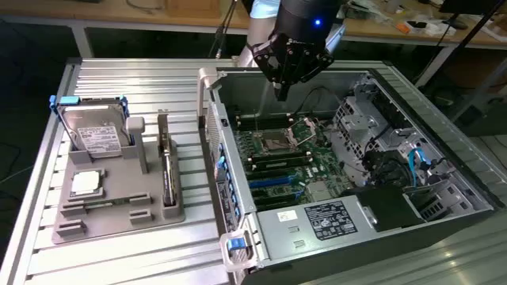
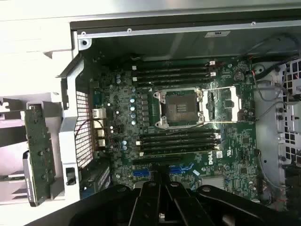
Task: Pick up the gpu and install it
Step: 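Reach for the gpu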
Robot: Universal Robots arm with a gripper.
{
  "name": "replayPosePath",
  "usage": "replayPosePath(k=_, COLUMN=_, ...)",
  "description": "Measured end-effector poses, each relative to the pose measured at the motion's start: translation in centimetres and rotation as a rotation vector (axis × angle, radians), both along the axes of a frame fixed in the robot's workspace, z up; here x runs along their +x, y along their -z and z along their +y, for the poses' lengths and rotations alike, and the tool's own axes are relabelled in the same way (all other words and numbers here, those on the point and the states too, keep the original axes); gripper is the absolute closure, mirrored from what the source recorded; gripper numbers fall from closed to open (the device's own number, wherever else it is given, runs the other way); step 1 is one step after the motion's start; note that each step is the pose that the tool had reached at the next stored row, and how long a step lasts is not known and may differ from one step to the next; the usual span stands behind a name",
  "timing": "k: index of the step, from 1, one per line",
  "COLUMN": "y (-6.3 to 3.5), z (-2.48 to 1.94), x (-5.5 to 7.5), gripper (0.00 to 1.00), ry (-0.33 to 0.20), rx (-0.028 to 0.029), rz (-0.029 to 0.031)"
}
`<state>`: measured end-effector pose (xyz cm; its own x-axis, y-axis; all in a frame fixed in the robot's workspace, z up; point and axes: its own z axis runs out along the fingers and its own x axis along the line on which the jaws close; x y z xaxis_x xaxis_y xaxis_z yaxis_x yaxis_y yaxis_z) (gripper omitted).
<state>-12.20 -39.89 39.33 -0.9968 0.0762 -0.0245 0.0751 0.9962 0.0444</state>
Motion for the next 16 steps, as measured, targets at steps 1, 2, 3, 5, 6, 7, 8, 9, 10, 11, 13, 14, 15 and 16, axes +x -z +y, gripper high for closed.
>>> replayPosePath(k=1, y=0.0, z=0.0, x=0.0, gripper=0.89, ry=0.0, rx=-0.0001, rz=0.0)
replayPosePath(k=2, y=0.0, z=0.0, x=-0.4, gripper=0.89, ry=0.0, rx=0.0, rz=-0.0001)
replayPosePath(k=3, y=0.0, z=0.0, x=-0.8, gripper=0.89, ry=0.0, rx=0.0, rz=0.0001)
replayPosePath(k=5, y=0.0, z=0.0, x=-1.9, gripper=0.89, ry=0.0, rx=0.0, rz=0.0)
replayPosePath(k=6, y=0.0, z=0.0, x=-2.4, gripper=0.89, ry=0.0, rx=0.0, rz=0.0001)
replayPosePath(k=7, y=0.0, z=0.0, x=-2.8, gripper=0.89, ry=0.0, rx=0.0, rz=0.0)
replayPosePath(k=8, y=0.0, z=0.0, x=-3.3, gripper=0.89, ry=0.0, rx=0.0001, rz=0.0)
replayPosePath(k=9, y=0.01, z=0.0, x=-3.7, gripper=0.89, ry=0.0, rx=0.0001, rz=0.0)
replayPosePath(k=10, y=0.01, z=0.0, x=-4.1, gripper=0.89, ry=0.0, rx=0.0001, rz=0.0)
replayPosePath(k=11, y=0.01, z=0.0, x=-4.5, gripper=0.89, ry=0.0, rx=0.0001, rz=0.0)
replayPosePath(k=13, y=0.01, z=0.0, x=-5.4, gripper=0.89, ry=0.0, rx=0.0001, rz=0.0)
replayPosePath(k=14, y=0.01, z=0.0, x=-5.8, gripper=0.89, ry=0.0, rx=0.0, rz=0.0)
replayPosePath(k=15, y=0.01, z=0.0, x=-6.3, gripper=0.89, ry=0.0, rx=0.0, rz=0.0001)
replayPosePath(k=16, y=0.02, z=0.0, x=-6.7, gripper=0.89, ry=0.0, rx=0.0001, rz=0.0)
